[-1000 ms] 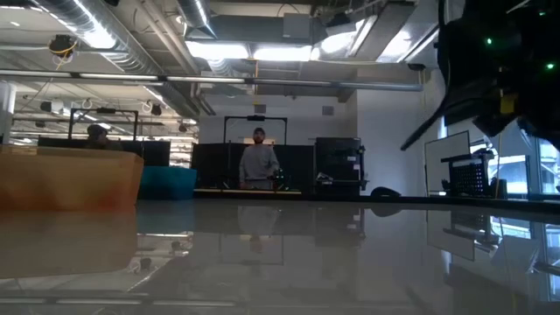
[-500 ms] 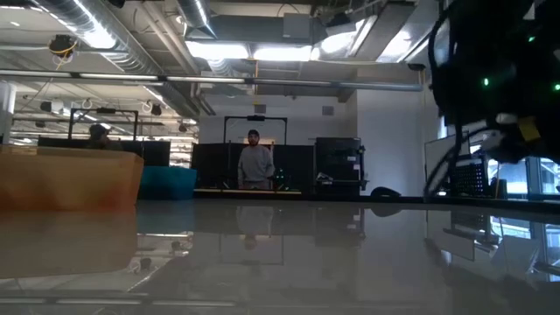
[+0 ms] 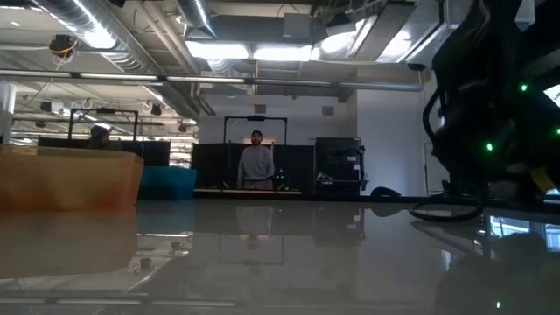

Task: Sort blocks by size
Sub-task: Put the light brown triangular block into the orange bin

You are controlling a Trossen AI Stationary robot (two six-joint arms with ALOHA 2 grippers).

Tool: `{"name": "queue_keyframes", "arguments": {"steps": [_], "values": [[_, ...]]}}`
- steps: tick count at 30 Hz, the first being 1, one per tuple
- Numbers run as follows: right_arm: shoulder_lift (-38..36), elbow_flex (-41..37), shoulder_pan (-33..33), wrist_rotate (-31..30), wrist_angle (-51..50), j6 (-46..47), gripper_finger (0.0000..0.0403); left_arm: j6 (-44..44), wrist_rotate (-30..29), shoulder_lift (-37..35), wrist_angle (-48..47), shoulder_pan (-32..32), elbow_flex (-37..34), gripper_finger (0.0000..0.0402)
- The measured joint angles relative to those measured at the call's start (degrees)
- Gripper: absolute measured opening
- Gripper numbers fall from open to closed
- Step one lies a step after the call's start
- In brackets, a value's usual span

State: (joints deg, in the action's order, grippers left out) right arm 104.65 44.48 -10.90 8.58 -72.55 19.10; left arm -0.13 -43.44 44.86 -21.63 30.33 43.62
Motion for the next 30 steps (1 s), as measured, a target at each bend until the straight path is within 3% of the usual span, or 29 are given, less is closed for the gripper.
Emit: {"name": "queue_keyframes", "arguments": {"steps": [5,13,23,30], "values": [[2.1,-1.5,0.1,0.2,1.4,-0.7,0.0251,0.0,0.0,0.0,0.0,0.0,0.0,0.015],[2.4,-1.7,0.0,1.5,1.5,-0.3,0.0122,2.7,0.0,0.0,0.7,0.0,0.0,0.015],[-1.7,8.8,0.0,-3.2,-1.3,-3.3,0.0122,5.2,0.0,-0.5,1.8,0.0,0.1,0.015],[-7.1,18.7,0.0,-16.4,10.6,-2.5,0.0122,6.2,0.0,-1.4,4.0,0.0,1.6,0.015]]}}
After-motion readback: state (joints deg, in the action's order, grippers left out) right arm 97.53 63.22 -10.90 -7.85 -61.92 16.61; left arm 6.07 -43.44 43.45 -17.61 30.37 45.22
